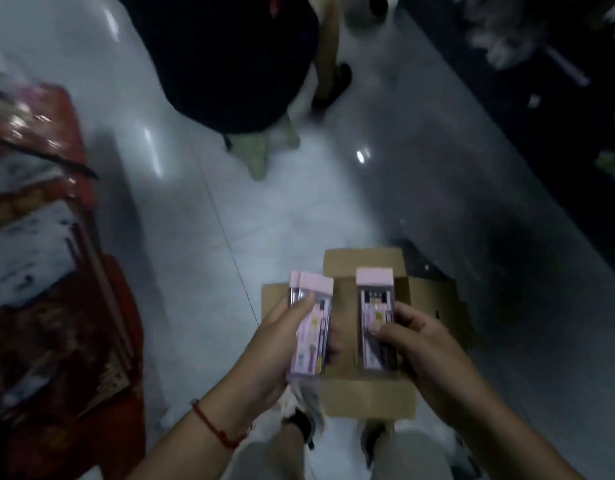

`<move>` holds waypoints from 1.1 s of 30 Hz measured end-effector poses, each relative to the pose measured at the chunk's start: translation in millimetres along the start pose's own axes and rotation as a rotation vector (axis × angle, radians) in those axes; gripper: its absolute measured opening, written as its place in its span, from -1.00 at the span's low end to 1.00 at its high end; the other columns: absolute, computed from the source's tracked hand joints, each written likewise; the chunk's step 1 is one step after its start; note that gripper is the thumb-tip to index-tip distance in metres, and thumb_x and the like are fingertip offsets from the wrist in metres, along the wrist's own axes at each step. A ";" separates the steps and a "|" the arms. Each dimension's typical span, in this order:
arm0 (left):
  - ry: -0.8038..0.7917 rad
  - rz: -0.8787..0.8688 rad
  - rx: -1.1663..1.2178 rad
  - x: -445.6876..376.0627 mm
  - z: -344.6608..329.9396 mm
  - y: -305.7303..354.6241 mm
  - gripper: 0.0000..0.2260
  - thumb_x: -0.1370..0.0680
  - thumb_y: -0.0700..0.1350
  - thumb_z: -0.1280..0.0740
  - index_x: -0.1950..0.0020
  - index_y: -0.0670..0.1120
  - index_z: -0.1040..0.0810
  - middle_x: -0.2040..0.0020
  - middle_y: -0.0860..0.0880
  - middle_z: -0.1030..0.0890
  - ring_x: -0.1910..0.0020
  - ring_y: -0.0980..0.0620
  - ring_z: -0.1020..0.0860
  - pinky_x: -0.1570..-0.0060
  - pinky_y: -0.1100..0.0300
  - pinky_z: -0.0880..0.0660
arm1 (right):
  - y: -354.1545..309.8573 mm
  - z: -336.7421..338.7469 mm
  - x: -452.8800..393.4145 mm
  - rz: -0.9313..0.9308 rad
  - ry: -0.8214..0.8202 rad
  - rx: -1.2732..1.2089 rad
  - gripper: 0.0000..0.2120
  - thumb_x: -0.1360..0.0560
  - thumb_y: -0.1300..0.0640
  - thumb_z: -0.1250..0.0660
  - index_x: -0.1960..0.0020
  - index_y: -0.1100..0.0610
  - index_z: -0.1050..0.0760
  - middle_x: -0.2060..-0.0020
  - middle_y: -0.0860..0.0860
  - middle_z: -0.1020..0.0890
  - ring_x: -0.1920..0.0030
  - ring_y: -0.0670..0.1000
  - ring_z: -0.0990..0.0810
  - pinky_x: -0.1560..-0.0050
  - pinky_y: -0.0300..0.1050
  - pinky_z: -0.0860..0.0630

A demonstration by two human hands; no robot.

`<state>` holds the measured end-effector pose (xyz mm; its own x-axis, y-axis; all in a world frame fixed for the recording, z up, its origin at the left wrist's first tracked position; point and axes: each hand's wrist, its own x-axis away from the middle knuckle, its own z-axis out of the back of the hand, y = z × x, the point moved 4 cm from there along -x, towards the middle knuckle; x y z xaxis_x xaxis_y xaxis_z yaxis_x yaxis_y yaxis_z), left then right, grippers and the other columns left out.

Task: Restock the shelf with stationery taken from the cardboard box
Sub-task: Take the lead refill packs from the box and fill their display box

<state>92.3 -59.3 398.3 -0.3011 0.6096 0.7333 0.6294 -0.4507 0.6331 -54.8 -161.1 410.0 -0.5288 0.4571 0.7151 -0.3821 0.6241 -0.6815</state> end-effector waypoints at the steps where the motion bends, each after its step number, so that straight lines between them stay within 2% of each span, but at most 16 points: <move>1: -0.039 -0.030 0.004 26.5 0.1 19.0 -0.64 -0.50 0.08 -0.25 -0.26 0.00 -0.50 0.24 -0.15 -0.60 0.37 -0.08 -0.56 0.36 0.13 -0.52 | -17.8 -11.0 20.2 0.028 -0.029 -0.007 -0.66 -0.50 0.34 -0.34 -0.19 0.02 -0.56 0.03 0.07 -0.72 0.00 0.16 -0.69 -0.03 0.11 -0.64; 3: -0.080 -0.078 0.026 76.1 1.6 46.7 -0.67 -0.57 0.17 -0.19 -0.33 0.25 -0.46 0.22 -0.13 -0.56 0.37 -0.05 -0.50 0.36 0.14 -0.47 | -43.4 -31.1 53.2 0.088 -0.106 0.017 -0.45 -0.46 0.41 -0.36 -0.30 -0.09 -0.45 0.01 0.06 -0.71 -0.02 0.22 -0.68 -0.05 0.23 -0.62; 5: -0.106 -0.122 0.052 123.1 0.4 66.2 -0.66 -0.59 0.26 -0.11 -0.31 0.29 -0.47 0.22 -0.12 -0.53 0.38 -0.03 -0.47 0.39 0.16 -0.45 | -62.1 -50.0 78.1 0.131 -0.200 0.069 -0.20 -0.40 0.45 -0.41 -0.35 -0.30 -0.29 0.00 0.05 -0.70 0.00 0.24 -0.68 0.02 0.20 -0.64; 6: -0.112 -0.147 0.056 144.7 -2.9 71.5 -0.65 -0.59 0.28 -0.10 -0.28 0.26 -0.51 0.23 -0.12 -0.52 0.39 -0.04 -0.47 0.40 0.16 -0.45 | -69.7 -57.0 89.9 0.153 -0.253 0.107 -0.14 -0.37 0.45 -0.43 -0.35 -0.34 -0.26 0.00 0.06 -0.70 0.02 0.22 -0.68 0.07 0.13 -0.64; 8: -0.102 -0.219 0.047 183.7 -9.4 74.1 -0.63 -0.56 0.32 -0.15 -0.22 0.16 -0.53 0.24 -0.12 -0.52 0.39 -0.05 -0.48 0.41 0.15 -0.45 | -84.0 -66.5 111.5 0.207 -0.344 0.204 -0.20 -0.35 0.45 -0.46 -0.34 -0.26 -0.34 0.02 0.07 -0.70 0.05 0.17 -0.68 0.14 0.03 -0.62; 10: -0.040 -0.324 0.059 218.4 -12.0 70.0 -0.58 -0.45 0.38 -0.31 -0.16 0.16 -0.51 0.22 -0.13 -0.52 0.41 -0.05 -0.47 0.41 0.14 -0.42 | -100.8 -74.0 131.9 0.253 -0.414 0.292 -0.36 -0.39 0.41 -0.45 -0.28 -0.14 -0.43 0.04 0.07 -0.70 0.05 0.13 -0.69 0.15 -0.02 -0.61; 12: 0.114 -0.433 0.028 249.3 -10.1 56.0 -0.60 -0.37 0.38 -0.38 -0.05 0.17 -0.48 0.18 -0.12 -0.52 0.40 -0.03 -0.44 0.44 0.15 -0.36 | -113.2 -80.6 148.6 0.287 -0.458 0.371 -0.57 -0.44 0.37 -0.42 -0.18 -0.02 -0.48 0.10 0.09 -0.71 0.15 0.07 -0.70 0.22 -0.09 -0.59; 14: 0.312 -0.520 -0.081 282.0 -6.0 41.7 -0.67 -0.41 0.38 -0.32 -0.05 0.24 -0.46 0.13 -0.04 -0.54 0.36 0.01 -0.43 0.43 0.11 -0.36 | -118.4 -90.9 163.1 0.303 -0.511 0.412 -0.71 -0.47 0.38 -0.39 -0.10 0.10 -0.48 0.18 0.13 -0.71 0.25 0.05 -0.68 0.30 -0.12 -0.58; 16: 0.475 -0.572 -0.266 316.3 -0.7 26.6 -0.78 -0.52 0.36 -0.20 -0.15 0.45 -0.39 0.08 0.21 -0.56 0.25 0.17 -0.49 0.23 0.18 -0.45 | -116.3 -107.1 176.7 0.311 -0.579 0.470 -0.76 -0.47 0.41 -0.37 -0.06 0.18 -0.46 0.22 0.16 -0.68 0.28 0.07 -0.65 0.33 -0.10 -0.58; 18: 0.611 -0.601 -0.431 350.6 7.6 7.0 -0.71 -0.53 0.35 -0.09 -0.26 0.52 -0.29 -0.12 0.45 -0.48 -0.05 0.40 -0.48 -0.05 0.37 -0.41 | -109.4 -127.5 190.5 0.346 -0.633 0.562 -0.79 -0.46 0.40 -0.38 -0.03 0.20 -0.47 0.17 0.20 -0.66 0.27 0.08 -0.64 0.33 -0.09 -0.57; 19: 0.679 -0.602 -0.497 367.9 12.9 -4.1 -0.68 -0.52 0.37 -0.07 -0.28 0.52 -0.27 -0.20 0.50 -0.42 -0.18 0.47 -0.41 -0.13 0.41 -0.37 | -104.6 -139.5 197.8 0.361 -0.658 0.604 -0.81 -0.46 0.38 -0.39 -0.01 0.20 -0.48 0.14 0.21 -0.64 0.27 0.08 -0.64 0.32 -0.10 -0.57; 21: 0.796 -0.585 -0.583 400.0 24.1 -26.3 -0.65 -0.51 0.40 -0.03 -0.29 0.48 -0.26 -0.27 0.44 -0.39 -0.26 0.44 -0.37 -0.22 0.33 -0.38 | -93.0 -166.8 214.7 0.378 -0.721 0.660 -0.82 -0.47 0.38 -0.39 -0.01 0.19 -0.49 0.12 0.20 -0.63 0.28 0.04 -0.64 0.33 -0.13 -0.57; 23: 0.895 -0.529 -0.675 432.0 35.1 -51.4 -0.66 -0.54 0.38 -0.02 -0.30 0.43 -0.26 -0.23 0.38 -0.40 -0.21 0.37 -0.40 -0.20 0.26 -0.40 | -78.2 -196.9 234.2 0.414 -0.796 0.731 -0.76 -0.47 0.40 -0.38 -0.05 0.15 -0.51 0.11 0.14 -0.63 0.28 -0.02 -0.64 0.35 -0.18 -0.56; 25: 0.972 -0.462 -0.828 463.9 44.8 -74.4 -0.69 -0.58 0.34 0.01 -0.31 0.38 -0.23 -0.14 0.35 -0.36 -0.09 0.31 -0.42 -0.10 0.24 -0.42 | -61.7 -226.5 257.1 0.498 -0.896 0.829 -0.68 -0.46 0.38 -0.41 -0.06 0.01 -0.57 0.11 0.07 -0.64 0.24 -0.06 -0.65 0.33 -0.22 -0.54; 29: 1.140 -0.331 -1.079 529.1 69.5 -129.2 -0.67 -0.59 0.35 0.12 -0.28 0.32 -0.21 -0.04 0.20 -0.32 0.07 0.16 -0.43 0.08 0.14 -0.43 | -21.9 -286.0 318.1 0.784 -1.110 1.177 -0.63 -0.44 0.21 -0.46 0.07 -0.31 -0.57 0.17 -0.20 -0.66 0.20 -0.15 -0.62 0.17 -0.29 -0.52; 33: 1.367 -0.267 -1.116 611.8 97.8 -192.1 -0.61 -0.56 0.37 0.16 -0.29 0.30 -0.23 -0.04 0.19 -0.34 0.11 0.11 -0.44 0.21 0.18 -0.39 | 38.6 -349.9 394.8 0.880 -1.331 1.288 -0.68 -0.45 0.18 -0.47 0.12 -0.28 -0.60 0.14 -0.32 -0.63 0.12 -0.27 -0.57 0.20 -0.46 -0.43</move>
<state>-142.7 464.0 701.1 -0.9912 0.0725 -0.1108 -0.0921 -0.9787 0.1833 -13.2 265.2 720.4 -0.7136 -0.6961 0.0784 0.3439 -0.4457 -0.8265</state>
